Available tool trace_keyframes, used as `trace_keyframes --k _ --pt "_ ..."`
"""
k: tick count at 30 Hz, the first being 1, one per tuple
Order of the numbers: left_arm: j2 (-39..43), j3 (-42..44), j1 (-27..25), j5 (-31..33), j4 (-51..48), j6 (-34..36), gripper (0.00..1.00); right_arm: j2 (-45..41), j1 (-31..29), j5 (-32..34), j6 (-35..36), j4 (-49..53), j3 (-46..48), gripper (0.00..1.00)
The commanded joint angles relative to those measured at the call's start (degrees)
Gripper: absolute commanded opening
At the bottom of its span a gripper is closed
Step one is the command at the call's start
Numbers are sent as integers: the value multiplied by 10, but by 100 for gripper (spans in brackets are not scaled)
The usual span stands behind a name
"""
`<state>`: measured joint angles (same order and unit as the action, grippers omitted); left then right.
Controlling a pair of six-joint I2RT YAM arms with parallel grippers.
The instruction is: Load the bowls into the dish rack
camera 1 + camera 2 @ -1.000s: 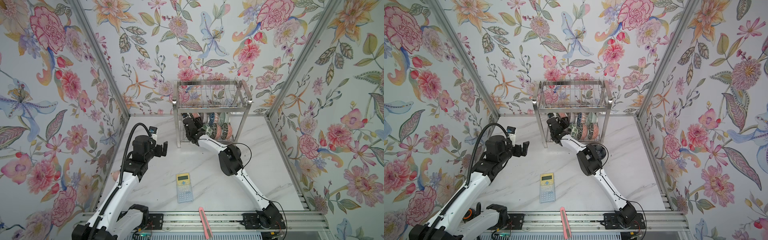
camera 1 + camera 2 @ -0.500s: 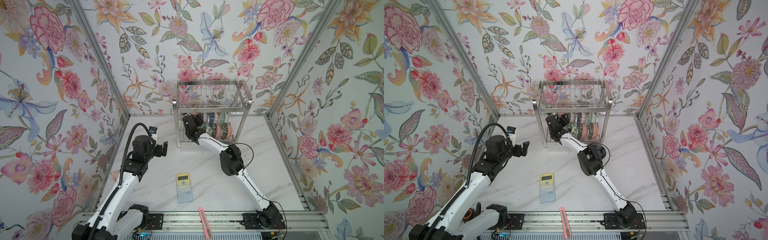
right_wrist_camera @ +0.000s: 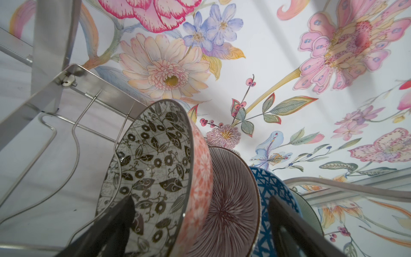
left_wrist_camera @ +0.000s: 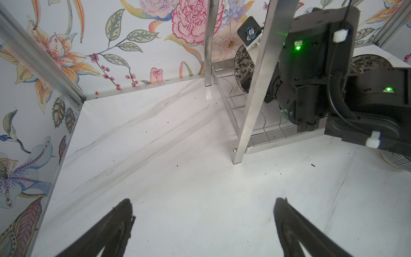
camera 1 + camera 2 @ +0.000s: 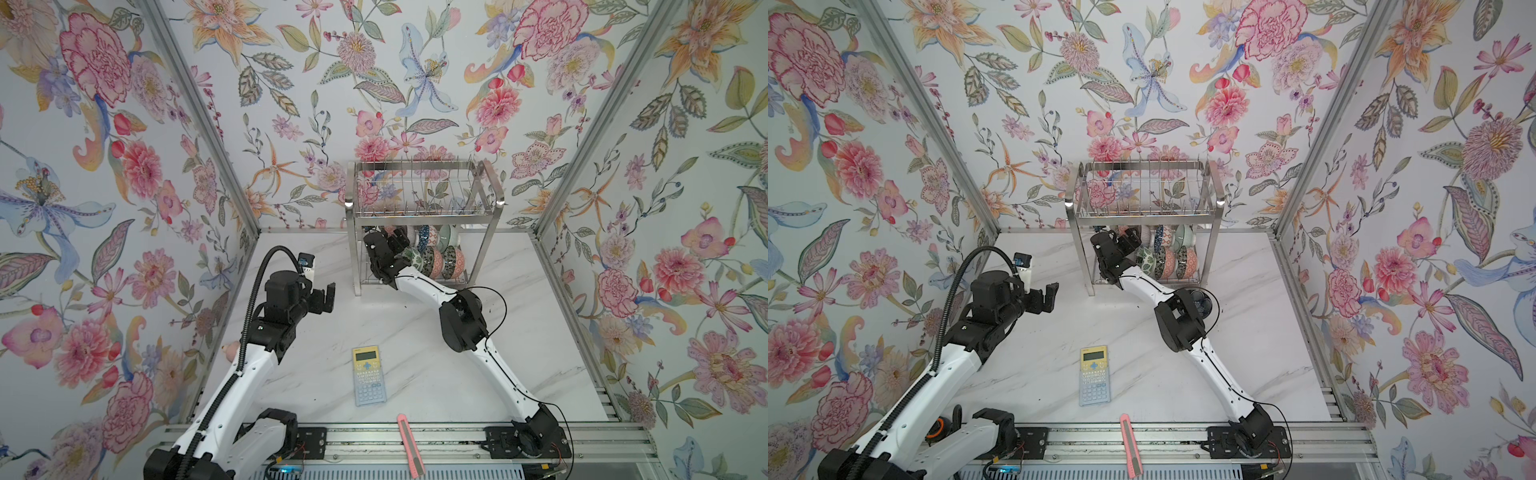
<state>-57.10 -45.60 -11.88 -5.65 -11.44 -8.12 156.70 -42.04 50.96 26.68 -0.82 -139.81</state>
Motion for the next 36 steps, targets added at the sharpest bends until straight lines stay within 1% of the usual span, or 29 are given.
trace_keyframes --k 1,26,29,36 --pt "7 5 7 -4 5 -2 99 -39 -2 -1 -11 10 -9 99" --pt "5 5 7 -8 5 -4 99 -65 -3 -25 -37 62 -7 99" --pt "7 5 7 -9 5 -4 99 -84 -5 -28 -47 67 14 99" --pt "11 5 7 -9 5 -4 99 -148 -6 -57 -81 67 105 99"
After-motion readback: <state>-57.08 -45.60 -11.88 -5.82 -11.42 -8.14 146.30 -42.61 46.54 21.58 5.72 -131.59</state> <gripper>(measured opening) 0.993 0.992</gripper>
